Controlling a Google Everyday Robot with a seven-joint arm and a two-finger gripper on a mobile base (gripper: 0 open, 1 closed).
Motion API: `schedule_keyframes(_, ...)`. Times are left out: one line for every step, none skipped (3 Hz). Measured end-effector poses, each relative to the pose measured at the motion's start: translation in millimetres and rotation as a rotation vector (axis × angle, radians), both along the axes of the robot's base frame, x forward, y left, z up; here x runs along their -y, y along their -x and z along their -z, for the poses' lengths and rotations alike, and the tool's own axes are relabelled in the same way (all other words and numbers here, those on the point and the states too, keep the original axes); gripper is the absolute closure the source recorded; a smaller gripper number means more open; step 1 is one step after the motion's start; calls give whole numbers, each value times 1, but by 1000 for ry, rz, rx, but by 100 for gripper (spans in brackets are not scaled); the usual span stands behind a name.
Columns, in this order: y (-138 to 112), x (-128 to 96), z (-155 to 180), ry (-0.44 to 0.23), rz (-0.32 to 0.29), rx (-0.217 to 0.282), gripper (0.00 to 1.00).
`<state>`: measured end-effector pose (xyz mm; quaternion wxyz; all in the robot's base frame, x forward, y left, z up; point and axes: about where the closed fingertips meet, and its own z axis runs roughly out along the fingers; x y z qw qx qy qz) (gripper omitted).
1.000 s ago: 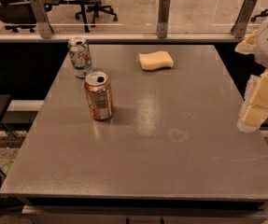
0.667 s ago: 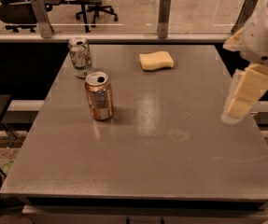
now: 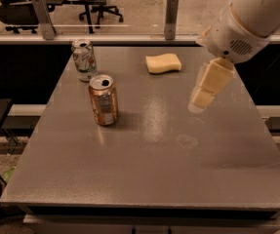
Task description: Knock orange can over
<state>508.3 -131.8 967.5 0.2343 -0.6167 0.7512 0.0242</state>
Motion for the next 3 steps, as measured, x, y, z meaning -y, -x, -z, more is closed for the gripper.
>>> schedule_keyframes(-20, -32, 4, -59, -27, 21, 0)
schedule_keyframes(-37, -64, 10, -124, -51, 35, 0)
schedule_keyframes(-45, -101, 22, -170, -102, 31, 0)
